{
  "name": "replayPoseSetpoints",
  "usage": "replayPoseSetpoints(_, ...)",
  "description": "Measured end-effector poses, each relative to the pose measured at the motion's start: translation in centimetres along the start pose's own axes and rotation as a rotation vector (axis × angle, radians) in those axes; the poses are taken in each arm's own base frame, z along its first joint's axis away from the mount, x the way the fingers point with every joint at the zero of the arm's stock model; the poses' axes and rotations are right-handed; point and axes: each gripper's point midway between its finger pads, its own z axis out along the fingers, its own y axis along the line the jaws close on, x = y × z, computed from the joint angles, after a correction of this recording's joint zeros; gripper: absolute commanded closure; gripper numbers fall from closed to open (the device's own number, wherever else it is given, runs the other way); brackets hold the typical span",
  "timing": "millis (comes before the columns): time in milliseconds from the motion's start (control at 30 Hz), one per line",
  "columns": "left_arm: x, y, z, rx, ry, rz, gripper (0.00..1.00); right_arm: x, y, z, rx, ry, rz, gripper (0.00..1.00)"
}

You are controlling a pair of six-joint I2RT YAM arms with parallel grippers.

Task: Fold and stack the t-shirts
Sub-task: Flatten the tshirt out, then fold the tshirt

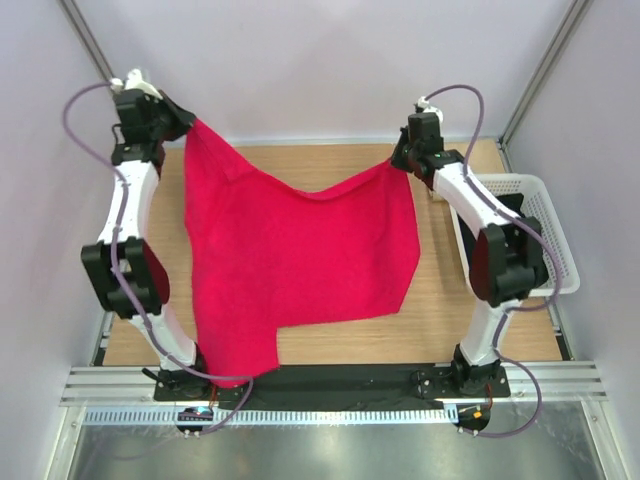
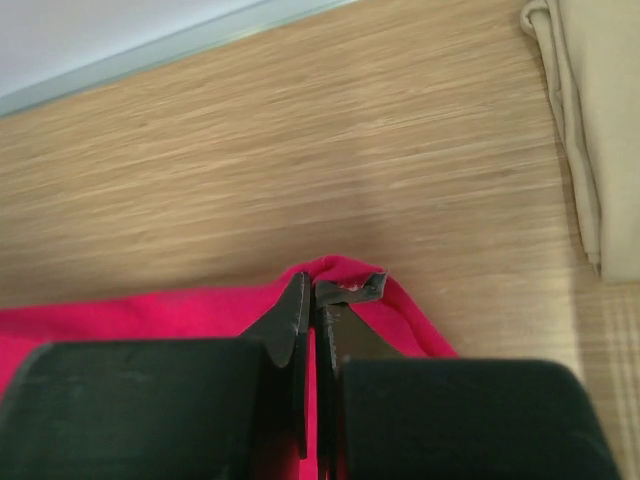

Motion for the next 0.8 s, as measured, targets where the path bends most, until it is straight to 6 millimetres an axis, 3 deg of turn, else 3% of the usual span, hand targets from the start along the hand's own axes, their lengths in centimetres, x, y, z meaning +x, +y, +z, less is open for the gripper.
replayPoseSetpoints(100,4.5,1.7,4.8,-0.012,0.097,0.004,1.00,1.5,-1.6,4.4,0.038,0.036,0.005,0.99)
replayPoseSetpoints(167,5.6,2.7,7.5,-0.017,0.115,0.005,1.00,1.7,-2.2,6.9,0.049,0.039,0.005,0.99)
replayPoseSetpoints(267,6.0,4.1,10.1,-0.024,0.109,0.005,1.00,0.0,-2.4,10.0,0.046,0.003,0.007,0.99)
replayPoseSetpoints(500,4.5,4.3,12.6,-0.001,0.055,0.009,1.00,-2.8,-3.0,13.0,0.036,-0.054,0.013,0.97)
replayPoseSetpoints(800,6.1,5.4,13.8,-0.014,0.077,-0.023,1.00,-2.0,-4.4,15.4,0.052,-0.034,0.027,0.94)
